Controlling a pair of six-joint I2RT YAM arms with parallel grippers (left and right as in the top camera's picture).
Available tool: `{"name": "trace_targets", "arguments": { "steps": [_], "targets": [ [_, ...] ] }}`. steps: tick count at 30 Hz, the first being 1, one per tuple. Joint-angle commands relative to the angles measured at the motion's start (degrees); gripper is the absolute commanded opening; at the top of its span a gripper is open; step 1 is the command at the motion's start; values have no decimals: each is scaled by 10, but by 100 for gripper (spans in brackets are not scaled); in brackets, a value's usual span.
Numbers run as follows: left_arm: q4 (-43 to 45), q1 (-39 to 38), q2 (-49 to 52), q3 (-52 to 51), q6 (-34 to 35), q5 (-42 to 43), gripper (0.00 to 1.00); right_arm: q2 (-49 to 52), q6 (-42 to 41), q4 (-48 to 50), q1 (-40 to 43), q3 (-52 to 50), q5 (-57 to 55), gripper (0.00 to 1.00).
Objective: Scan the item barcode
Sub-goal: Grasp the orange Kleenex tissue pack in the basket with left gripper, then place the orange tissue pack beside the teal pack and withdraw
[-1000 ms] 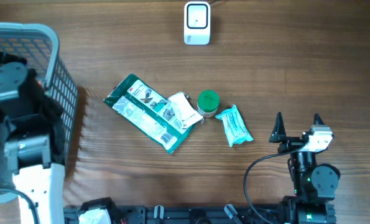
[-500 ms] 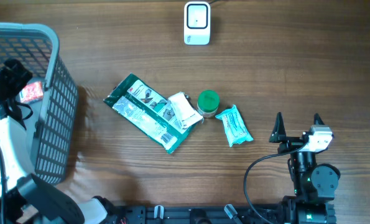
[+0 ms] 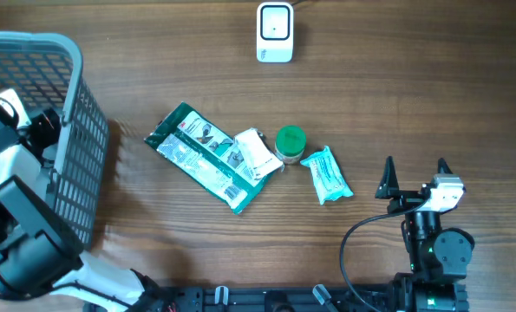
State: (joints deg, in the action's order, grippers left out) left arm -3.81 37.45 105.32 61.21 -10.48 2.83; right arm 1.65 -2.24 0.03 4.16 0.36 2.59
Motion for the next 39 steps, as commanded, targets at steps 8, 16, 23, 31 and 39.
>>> {"name": "trace_targets", "arguments": {
  "steps": [8, 16, 23, 31, 39],
  "targets": [
    [15, -18, 44, 0, -11, -4, 70, -2, 6, 1, -1, -1, 5, 100],
    [18, -18, -32, 0, 52, -111, 62, -2, 6, 1, -1, -1, 5, 100],
    [-2, -25, -335, 0, 210, 147, 62, -2, 6, 1, -1, -1, 5, 100],
    [-158, -407, -386, -3, 134, 414, 60, -2, 6, 1, -1, -1, 5, 100],
    [2, -763, -75, -3, 135, 271, 58, -2, 6, 1, -1, -1, 5, 100]
  ]
}}
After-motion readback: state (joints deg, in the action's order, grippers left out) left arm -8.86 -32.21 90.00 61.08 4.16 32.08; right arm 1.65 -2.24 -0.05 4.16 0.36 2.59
